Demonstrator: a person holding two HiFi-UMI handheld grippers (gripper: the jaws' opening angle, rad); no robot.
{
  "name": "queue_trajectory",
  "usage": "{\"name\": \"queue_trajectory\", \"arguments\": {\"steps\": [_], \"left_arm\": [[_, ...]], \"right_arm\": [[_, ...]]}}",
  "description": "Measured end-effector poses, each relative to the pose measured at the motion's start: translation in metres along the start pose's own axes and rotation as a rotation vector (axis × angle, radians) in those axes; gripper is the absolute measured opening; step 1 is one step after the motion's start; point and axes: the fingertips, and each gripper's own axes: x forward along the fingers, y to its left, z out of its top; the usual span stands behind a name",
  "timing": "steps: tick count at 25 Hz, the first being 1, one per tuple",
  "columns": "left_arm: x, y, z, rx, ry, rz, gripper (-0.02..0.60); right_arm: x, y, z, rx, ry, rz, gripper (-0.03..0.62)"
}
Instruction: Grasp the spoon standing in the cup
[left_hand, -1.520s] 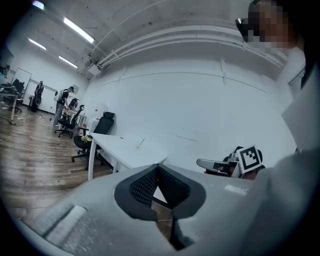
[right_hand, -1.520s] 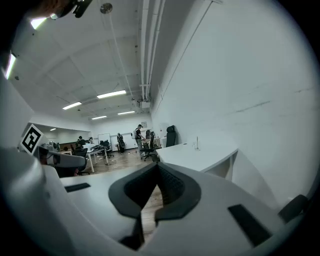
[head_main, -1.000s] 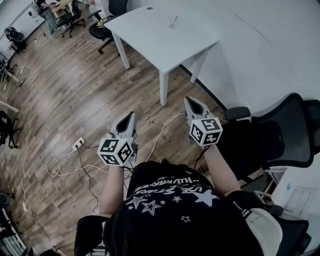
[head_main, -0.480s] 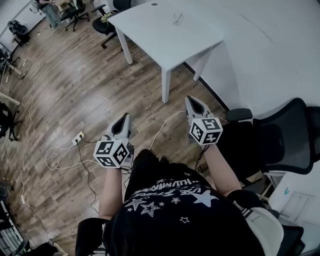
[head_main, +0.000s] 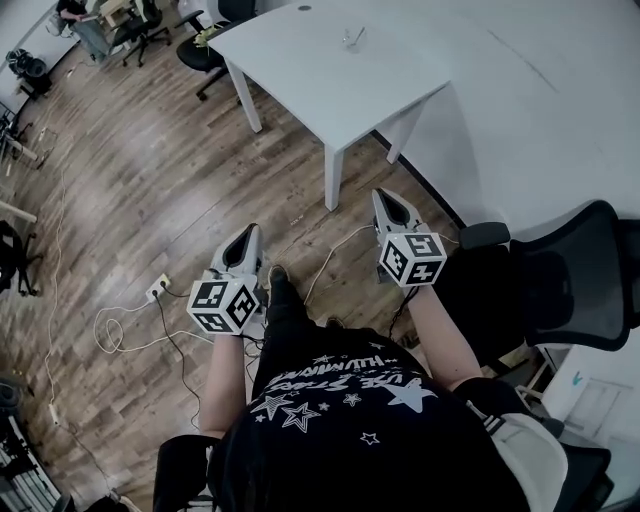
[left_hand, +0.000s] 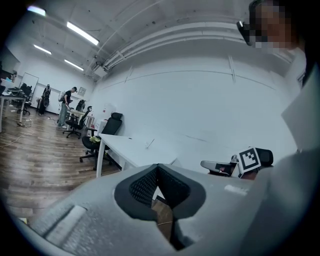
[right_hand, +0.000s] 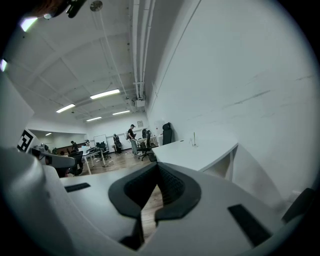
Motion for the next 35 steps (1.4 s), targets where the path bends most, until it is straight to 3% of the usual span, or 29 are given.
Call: {"name": "queue_trajectory", "arguments": {"steps": [18, 29, 35], "left_arm": [[0.133, 0.130, 0.062, -0.014, 0.043, -0.100, 0.008], [0.181, 0.211, 0.087, -0.034, 0.090, -0.188, 0.008], [0.199, 0.239, 0.100, -0.042, 0.100, -0.236, 0.008]], "right_arm": [[0.160, -0.023, 0.025, 0.058, 0.019, -0.155, 0.009], [0.237, -0.007, 0.044, 0.074, 0.001, -0.271, 0.009], [0.252, 0.002, 0.051, 0.062, -0.014, -0.330, 0.009]]}}
